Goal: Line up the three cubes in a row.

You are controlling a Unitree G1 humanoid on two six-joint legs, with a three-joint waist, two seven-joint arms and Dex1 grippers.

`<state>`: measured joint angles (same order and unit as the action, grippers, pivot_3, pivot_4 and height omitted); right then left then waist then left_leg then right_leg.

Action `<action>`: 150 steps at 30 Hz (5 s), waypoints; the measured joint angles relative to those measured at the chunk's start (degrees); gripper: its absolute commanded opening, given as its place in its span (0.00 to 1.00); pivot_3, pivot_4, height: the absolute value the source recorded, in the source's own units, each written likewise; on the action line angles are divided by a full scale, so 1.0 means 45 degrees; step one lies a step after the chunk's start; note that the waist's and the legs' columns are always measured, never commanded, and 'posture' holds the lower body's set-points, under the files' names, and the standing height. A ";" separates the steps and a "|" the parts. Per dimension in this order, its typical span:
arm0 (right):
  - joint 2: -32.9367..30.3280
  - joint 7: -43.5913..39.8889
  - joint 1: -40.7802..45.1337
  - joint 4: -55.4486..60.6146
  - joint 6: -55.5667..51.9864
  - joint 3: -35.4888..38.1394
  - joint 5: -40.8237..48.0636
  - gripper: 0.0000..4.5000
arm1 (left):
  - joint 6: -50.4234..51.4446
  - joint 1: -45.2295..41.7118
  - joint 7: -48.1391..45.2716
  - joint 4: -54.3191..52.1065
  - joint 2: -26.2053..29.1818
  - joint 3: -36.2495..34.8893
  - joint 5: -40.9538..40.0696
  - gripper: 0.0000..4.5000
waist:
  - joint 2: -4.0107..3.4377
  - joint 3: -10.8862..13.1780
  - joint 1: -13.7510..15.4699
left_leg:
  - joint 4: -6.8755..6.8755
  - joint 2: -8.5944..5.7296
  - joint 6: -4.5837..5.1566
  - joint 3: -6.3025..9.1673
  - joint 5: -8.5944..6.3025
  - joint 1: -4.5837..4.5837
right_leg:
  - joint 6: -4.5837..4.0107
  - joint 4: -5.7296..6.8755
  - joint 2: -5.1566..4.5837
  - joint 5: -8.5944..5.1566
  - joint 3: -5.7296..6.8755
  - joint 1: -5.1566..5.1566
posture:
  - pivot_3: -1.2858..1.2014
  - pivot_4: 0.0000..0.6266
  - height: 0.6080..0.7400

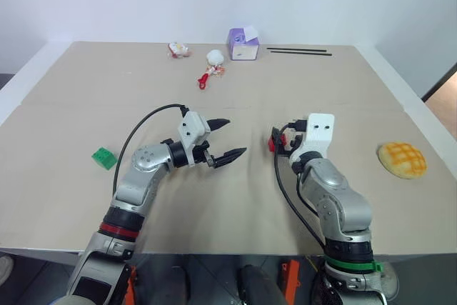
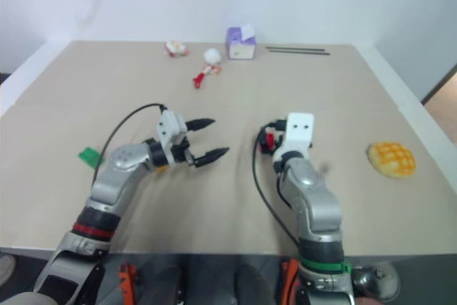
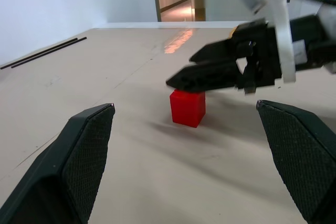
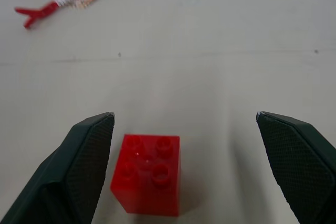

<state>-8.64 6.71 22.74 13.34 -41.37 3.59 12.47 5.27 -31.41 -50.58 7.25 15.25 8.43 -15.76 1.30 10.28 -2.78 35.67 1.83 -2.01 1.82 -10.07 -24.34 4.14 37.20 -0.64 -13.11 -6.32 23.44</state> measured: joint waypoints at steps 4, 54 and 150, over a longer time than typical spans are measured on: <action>0.0267 0.0083 0.0183 -0.0640 -0.0012 -0.0245 -0.0465 0.99 | 0.0019 0.0003 0.0002 -0.0110 0.0009 0.0027 0.0004 1.00 | 0.0000 0.0000 -0.0001 | -0.0006 0.0002 0.0000 0.0000 0.0000 0.0000 | 0.0002 -0.0001 0.0001 -0.0001 0.0001 0.0000 | 0.52 0.24 1.00; -0.6606 -1.8896 0.1642 -0.3911 0.6603 -0.4966 0.0345 0.29 | 0.1931 0.2950 -0.3767 -0.4505 0.4361 0.0044 -0.1609 1.00 | 0.0049 0.0034 0.0002 | -0.0030 0.0033 -0.0017 0.0002 -0.0012 0.0006 | -0.0092 -0.0003 0.0008 -0.0075 0.0039 0.0007 | 0.52 0.24 1.00; -0.8655 -1.7014 0.1210 0.1094 0.1233 -0.1285 0.4797 1.00 | 0.4292 0.1928 -0.2924 -0.4026 0.5143 -0.1137 -0.2931 0.30 | 0.0083 0.0032 -0.0029 | -0.0019 0.0201 -0.0073 -0.0046 -0.0003 -0.0058 | -0.0183 0.0201 0.0158 -0.0087 0.0073 0.0187 | 0.52 0.24 1.00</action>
<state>-47.59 -69.85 28.18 18.26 -35.82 -2.19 34.06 24.58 -22.74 -63.74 -10.87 38.40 3.31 -28.95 1.68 10.42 -2.91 35.59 2.74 -2.34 1.61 -10.08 -24.60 3.32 38.11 0.07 -13.50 -6.00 24.28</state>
